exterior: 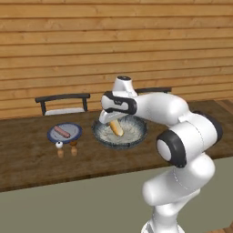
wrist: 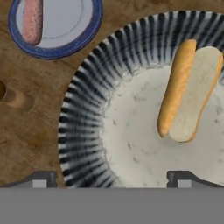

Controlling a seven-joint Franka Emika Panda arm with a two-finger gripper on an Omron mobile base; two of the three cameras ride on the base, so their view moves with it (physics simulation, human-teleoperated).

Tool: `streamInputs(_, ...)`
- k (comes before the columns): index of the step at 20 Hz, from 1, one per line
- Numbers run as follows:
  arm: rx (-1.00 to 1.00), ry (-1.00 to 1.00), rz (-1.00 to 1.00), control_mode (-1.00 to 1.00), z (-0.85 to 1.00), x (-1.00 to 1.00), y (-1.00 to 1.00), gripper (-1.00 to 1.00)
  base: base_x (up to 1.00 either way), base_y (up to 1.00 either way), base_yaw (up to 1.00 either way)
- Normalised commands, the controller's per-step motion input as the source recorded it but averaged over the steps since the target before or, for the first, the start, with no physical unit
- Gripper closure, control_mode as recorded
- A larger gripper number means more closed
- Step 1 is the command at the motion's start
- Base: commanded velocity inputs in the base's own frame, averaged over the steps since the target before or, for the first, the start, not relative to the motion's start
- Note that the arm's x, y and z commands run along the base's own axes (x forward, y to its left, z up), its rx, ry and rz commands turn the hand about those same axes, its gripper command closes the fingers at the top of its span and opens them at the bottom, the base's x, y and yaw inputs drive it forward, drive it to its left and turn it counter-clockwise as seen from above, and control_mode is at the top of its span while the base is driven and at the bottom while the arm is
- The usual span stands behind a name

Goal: Place one bun and one sausage from the bowl on each plate.

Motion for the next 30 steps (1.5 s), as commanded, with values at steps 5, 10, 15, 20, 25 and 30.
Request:
streamInputs(5,-0.13,0.07,0.00,-1.00,0.05,0.35,-0.22,-1.00,0.00,0.00,0.00)
streamInputs(10,-0.04,0.07,-0.03,-1.00,-0.02,0.49,-0.59,-1.00,0.00,0.00,0.00)
streamInputs(15,-0.01,0.09,-0.09,-1.00,-0.30,0.56,-0.01,-1.00,0.00,0.00,0.00)
streamInputs(20,-0.01,0.02,-0.16,-1.00,-0.29,0.40,0.24,-1.00,0.00,0.00,0.00)
streamInputs(25,0.00,0.03,-0.19,-1.00,-0.40,0.03,0.00,-1.00,0.00,0.00,0.00)
streamInputs(30,0.00,0.03,-0.15,-1.00,-0.46,0.04,0.00,-1.00,0.00,0.00,0.00)
